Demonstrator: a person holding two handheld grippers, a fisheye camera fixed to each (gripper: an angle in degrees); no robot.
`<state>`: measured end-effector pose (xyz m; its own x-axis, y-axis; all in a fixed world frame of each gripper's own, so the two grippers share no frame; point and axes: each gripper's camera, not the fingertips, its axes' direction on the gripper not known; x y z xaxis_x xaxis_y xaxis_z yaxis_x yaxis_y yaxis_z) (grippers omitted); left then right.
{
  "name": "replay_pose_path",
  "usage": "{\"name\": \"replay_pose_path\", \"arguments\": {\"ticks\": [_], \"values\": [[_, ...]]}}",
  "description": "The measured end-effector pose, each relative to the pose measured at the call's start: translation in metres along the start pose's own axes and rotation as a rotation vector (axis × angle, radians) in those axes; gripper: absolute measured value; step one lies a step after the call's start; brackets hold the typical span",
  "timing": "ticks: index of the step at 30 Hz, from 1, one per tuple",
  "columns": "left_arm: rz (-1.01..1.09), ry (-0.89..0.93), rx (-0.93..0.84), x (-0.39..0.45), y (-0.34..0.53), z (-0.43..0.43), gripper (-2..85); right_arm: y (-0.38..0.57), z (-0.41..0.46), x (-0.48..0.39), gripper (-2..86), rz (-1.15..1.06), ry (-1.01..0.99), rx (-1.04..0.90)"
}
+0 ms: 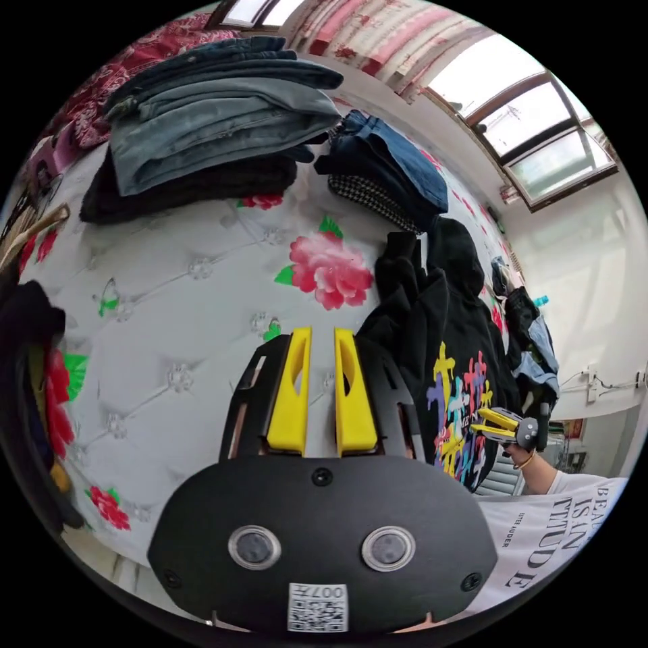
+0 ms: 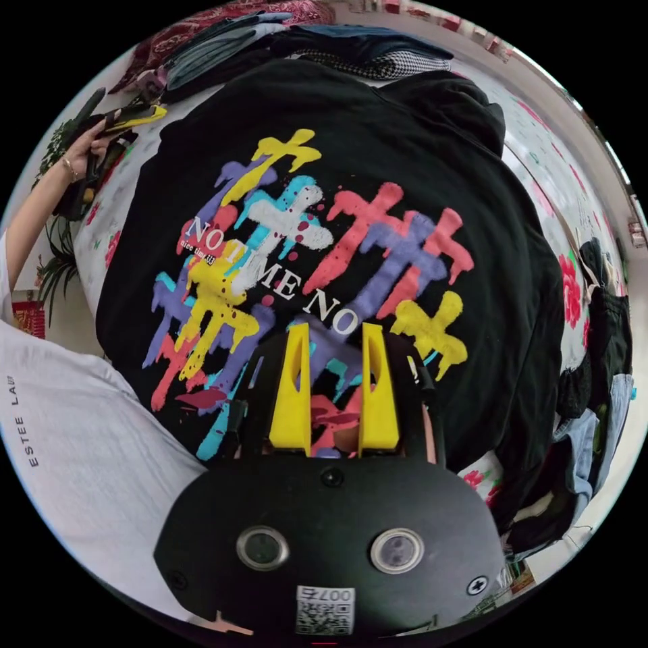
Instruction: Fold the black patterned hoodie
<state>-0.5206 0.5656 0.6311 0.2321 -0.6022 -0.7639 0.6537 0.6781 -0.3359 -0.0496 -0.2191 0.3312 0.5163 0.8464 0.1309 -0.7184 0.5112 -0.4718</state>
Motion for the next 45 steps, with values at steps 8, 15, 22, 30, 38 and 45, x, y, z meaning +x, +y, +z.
{"name": "replay_pose_path", "arguments": {"ticks": [8, 15, 22, 30, 38, 45], "values": [[0.305, 0.154, -0.165, 0.128, -0.192, 0.129, 11.2, -0.024, 0.013, -0.017, 9.6, 0.01, 0.024, -0.083], [0.216, -0.06, -0.08, 0.153, -0.218, 0.131, 1.3, -0.042, 0.003, -0.021, 10.1, 0.019, 0.016, -0.106], [-0.217, -0.594, 0.391, -0.031, -0.077, -0.171, 1.8, -0.053, -0.026, -0.017, 10.6, 0.017, 0.011, -0.065], [-0.441, -0.603, 0.259, -0.177, -0.002, -0.231, 6.4, -0.068, -0.086, 0.004, 11.0, 0.083, -0.071, 0.012], [-0.601, -0.665, 0.256, -0.191, 0.105, -0.237, 6.5, 0.047, -0.224, 0.146, 11.9, 0.6, -0.303, 0.427], [-0.642, -0.725, 0.296, -0.159, 0.168, -0.249, -0.3, 0.298, -0.258, 0.316, 11.7, 1.459, -0.356, 0.741]]}}
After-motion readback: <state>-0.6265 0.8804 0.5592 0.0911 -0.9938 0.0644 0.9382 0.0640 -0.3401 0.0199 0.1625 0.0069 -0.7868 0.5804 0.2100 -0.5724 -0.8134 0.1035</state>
